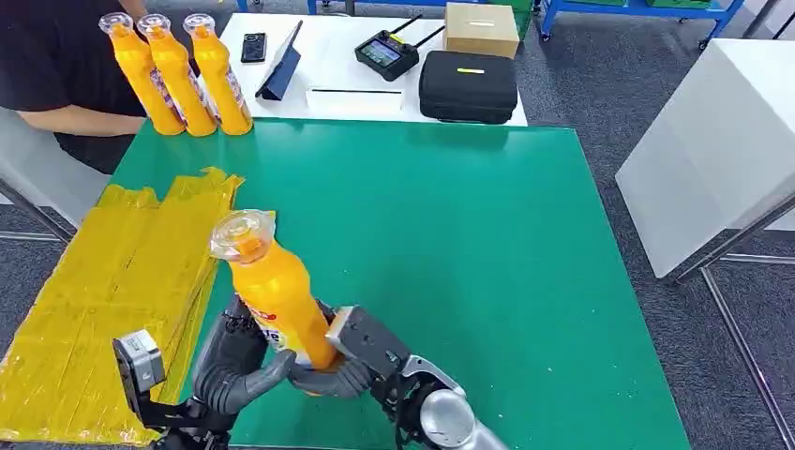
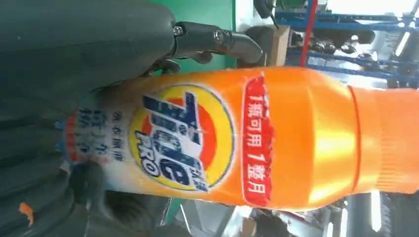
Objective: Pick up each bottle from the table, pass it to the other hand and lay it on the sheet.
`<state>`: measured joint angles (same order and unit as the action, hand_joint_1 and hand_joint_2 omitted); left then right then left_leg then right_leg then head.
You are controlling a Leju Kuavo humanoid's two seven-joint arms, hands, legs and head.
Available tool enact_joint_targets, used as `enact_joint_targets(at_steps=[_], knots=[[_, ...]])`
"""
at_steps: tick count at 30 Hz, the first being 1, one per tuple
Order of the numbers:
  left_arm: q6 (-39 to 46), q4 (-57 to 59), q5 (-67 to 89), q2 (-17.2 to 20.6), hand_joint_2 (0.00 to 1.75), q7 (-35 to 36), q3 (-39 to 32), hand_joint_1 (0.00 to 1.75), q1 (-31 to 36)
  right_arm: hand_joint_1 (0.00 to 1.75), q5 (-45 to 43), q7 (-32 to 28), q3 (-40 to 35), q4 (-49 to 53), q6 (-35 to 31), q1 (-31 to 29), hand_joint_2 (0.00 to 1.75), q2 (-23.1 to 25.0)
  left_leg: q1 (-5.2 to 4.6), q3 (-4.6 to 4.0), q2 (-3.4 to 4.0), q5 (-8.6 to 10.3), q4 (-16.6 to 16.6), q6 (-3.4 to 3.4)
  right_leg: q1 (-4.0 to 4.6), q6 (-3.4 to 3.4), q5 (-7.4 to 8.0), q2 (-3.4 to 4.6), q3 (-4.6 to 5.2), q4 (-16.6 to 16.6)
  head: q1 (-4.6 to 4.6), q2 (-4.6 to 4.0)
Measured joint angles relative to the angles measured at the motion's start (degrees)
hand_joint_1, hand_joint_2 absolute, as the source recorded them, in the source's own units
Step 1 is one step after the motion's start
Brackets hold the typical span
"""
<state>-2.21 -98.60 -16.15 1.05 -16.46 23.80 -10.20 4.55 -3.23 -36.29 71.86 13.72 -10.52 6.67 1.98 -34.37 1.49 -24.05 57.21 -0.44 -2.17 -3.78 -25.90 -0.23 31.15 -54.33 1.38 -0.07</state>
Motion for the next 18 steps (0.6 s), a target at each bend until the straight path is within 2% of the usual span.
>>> enact_joint_targets(at_steps=[6,11,18], knots=[[2.97,0.04,-0.24,-1.05,1.75,2.03,-3.93,0.0,-0.96,1.75,9.76,-0.59,-8.21,-8.03,-1.29,-5.1,1.75,1.75,0.01,0.03,0.06,0.01,0.0,-0.01,0.0,0.01,0.01,0.02,0.07,0.0,0.0,0.0],[3.69,0.5,-1.44,-1.14,1.75,1.94,-5.99,0.0,-2.55,1.75,10.88,-0.48,-12.43,-11.6,-2.53,-7.08,1.75,2.21,0.0,-0.01,0.04,0.01,0.01,-0.01,-0.03,0.01,0.0,0.01,0.14,0.01,-0.02,0.0],[5.42,0.68,-1.9,-1.16,1.75,0.46,-6.34,0.0,-4.51,1.75,11.9,-0.48,-14.07,-12.48,-2.97,-7.3,1.75,1.81,-0.05,-0.05,0.05,0.0,0.01,-0.01,-0.08,0.01,0.0,0.01,0.22,0.01,0.0,0.0]])
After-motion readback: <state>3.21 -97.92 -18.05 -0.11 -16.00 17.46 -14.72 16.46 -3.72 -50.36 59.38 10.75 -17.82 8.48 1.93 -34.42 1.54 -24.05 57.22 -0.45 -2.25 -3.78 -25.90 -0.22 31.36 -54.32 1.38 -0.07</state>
